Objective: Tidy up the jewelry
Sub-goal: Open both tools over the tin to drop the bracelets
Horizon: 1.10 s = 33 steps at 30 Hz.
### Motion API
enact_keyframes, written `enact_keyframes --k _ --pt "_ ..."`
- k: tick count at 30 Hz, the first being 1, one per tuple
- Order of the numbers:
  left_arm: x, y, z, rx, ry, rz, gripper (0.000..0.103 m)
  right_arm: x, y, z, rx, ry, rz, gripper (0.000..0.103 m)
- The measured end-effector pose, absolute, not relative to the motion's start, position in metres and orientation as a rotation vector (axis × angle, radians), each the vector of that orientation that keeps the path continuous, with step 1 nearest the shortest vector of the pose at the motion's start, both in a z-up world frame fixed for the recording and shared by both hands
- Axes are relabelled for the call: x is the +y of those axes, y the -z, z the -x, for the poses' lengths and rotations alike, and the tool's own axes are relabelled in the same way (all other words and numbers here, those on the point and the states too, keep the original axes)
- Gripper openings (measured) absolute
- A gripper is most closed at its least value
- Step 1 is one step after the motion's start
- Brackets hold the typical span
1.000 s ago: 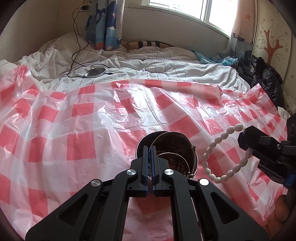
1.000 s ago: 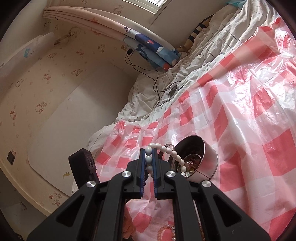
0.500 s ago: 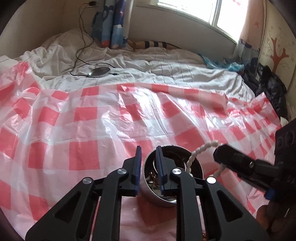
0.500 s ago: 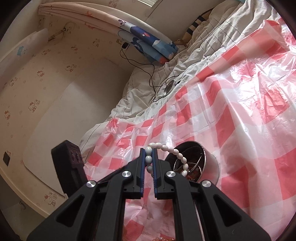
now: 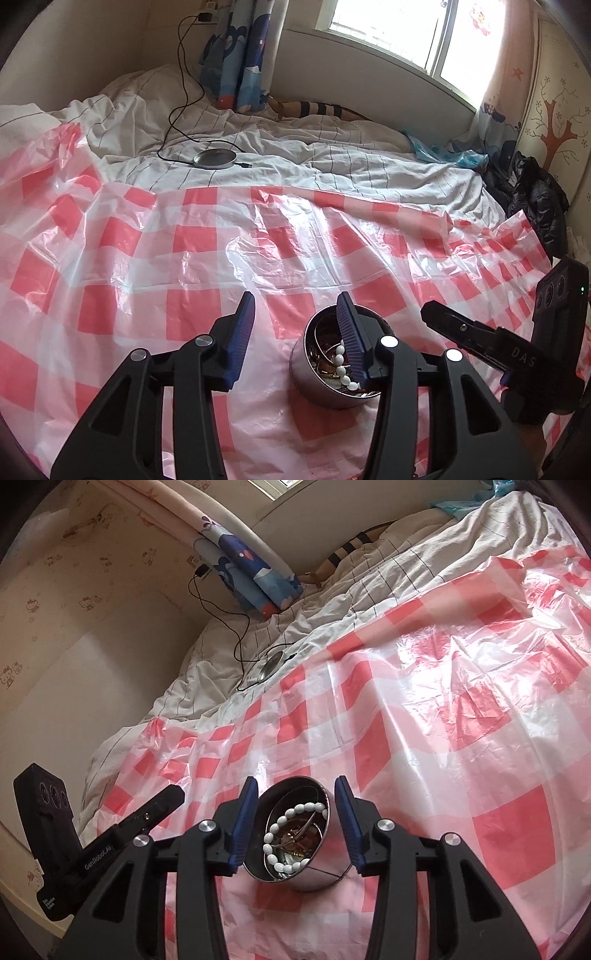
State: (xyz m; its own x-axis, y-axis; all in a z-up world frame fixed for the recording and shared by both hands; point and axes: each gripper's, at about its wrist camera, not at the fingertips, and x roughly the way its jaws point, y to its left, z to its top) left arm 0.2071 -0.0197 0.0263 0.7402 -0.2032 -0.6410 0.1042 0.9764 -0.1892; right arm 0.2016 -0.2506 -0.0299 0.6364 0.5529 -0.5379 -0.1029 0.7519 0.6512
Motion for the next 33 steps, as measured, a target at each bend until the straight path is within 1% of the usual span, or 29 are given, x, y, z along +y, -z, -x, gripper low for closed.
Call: enact_keyframes --k 1,4,7,10,11,13,26,33 --pt "-0.021 -0.025 -0.206 0.721 0.168 0.129 0.044 -0.252 0.031 -0.203 0.805 -0.396 -0.625 0.049" --pt "-0.027 -0.023 -0.204 0.728 0.165 0.080 0.044 -0.252 0.033 -0.203 0.816 -0.391 -0.629 0.050" --pt "-0.032 -0.022 -0.202 0.726 0.162 0.043 0.045 -0.251 0.034 -0.202 0.821 -0.388 -0.620 0.057" --pt "-0.038 -0.022 -0.200 0.719 0.158 0.016 0.049 -0.249 0.035 -0.202 0.827 -0.385 -0.611 0.058" --pt "-0.040 -0.022 -0.199 0.717 0.158 0.008 0.049 -0.249 0.035 -0.202 0.830 -0.383 -0.610 0.062" --pt "-0.043 -0.022 -0.199 0.716 0.160 -0.005 0.050 -0.248 0.036 -0.202 0.833 -0.373 -0.608 0.066" --pt "-0.051 -0.023 -0.196 0.699 0.145 -0.050 0.059 -0.250 0.040 -0.203 0.841 -0.353 -0.609 0.071" --pt "-0.053 -0.023 -0.189 0.710 0.161 -0.078 0.063 -0.252 0.036 -0.197 0.850 -0.345 -0.596 0.071"
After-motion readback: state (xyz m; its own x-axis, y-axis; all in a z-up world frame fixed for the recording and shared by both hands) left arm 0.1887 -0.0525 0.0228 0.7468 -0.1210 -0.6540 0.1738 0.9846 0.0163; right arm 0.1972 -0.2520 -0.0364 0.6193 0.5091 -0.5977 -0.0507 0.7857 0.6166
